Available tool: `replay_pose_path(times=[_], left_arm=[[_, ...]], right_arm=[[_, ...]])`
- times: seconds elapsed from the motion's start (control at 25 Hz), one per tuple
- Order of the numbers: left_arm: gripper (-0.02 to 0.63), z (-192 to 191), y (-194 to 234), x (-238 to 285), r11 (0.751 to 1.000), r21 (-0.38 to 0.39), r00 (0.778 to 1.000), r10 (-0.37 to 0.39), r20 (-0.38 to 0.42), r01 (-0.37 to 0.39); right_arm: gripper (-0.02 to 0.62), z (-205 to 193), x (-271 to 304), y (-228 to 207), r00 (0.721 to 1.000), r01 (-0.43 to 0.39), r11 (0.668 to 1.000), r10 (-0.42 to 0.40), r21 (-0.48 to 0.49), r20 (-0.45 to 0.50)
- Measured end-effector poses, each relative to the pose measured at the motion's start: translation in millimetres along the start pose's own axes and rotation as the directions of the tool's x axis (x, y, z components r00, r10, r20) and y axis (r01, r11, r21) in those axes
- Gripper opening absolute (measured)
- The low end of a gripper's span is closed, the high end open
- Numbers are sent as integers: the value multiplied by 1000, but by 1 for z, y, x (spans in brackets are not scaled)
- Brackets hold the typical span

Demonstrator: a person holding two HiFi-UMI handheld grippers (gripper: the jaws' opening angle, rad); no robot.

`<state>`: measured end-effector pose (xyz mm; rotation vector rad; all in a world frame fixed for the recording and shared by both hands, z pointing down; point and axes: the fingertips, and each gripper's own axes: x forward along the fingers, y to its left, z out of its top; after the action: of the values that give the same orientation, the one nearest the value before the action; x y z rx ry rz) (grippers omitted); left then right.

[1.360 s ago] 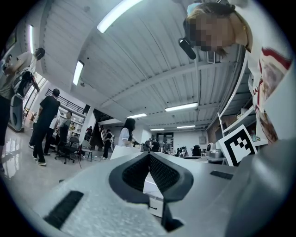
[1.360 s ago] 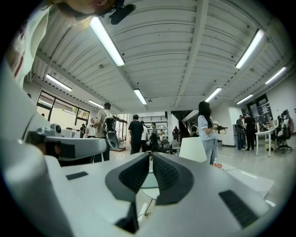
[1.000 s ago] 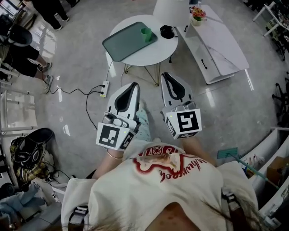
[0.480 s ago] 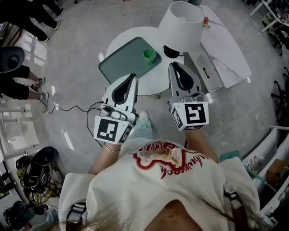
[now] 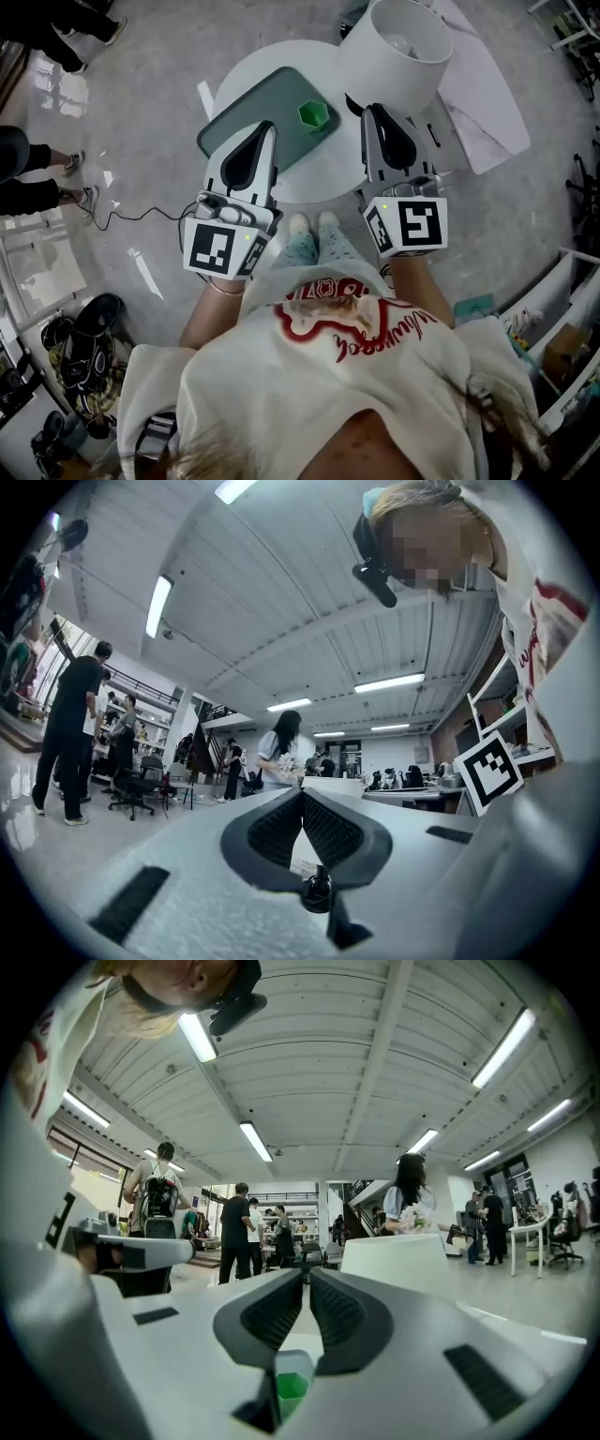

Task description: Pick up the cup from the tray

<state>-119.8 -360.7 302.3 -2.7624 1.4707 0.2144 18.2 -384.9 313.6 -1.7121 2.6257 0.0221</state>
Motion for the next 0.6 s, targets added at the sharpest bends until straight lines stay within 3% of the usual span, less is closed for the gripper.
replay_pose_path(times=[0.2, 0.44, 0.56, 0.6], left_arm=[[14, -16, 10, 12, 1000, -21, 1000, 23, 14, -23], [14, -48, 18, 12, 993, -56, 994, 97, -56, -100], [14, -73, 8, 12, 991, -69, 991, 108, -77, -113], [14, -82, 8, 11, 991, -71, 990, 111, -87, -117]], right_arm=[[40, -38, 16, -3, 997, -60, 998, 59, -24, -40], [53, -102, 12, 9, 981, -112, 993, 105, -36, -162], [260, -169, 12, 12, 957, -170, 985, 160, -21, -241], [278, -195, 15, 13, 945, -187, 982, 177, -12, -277]])
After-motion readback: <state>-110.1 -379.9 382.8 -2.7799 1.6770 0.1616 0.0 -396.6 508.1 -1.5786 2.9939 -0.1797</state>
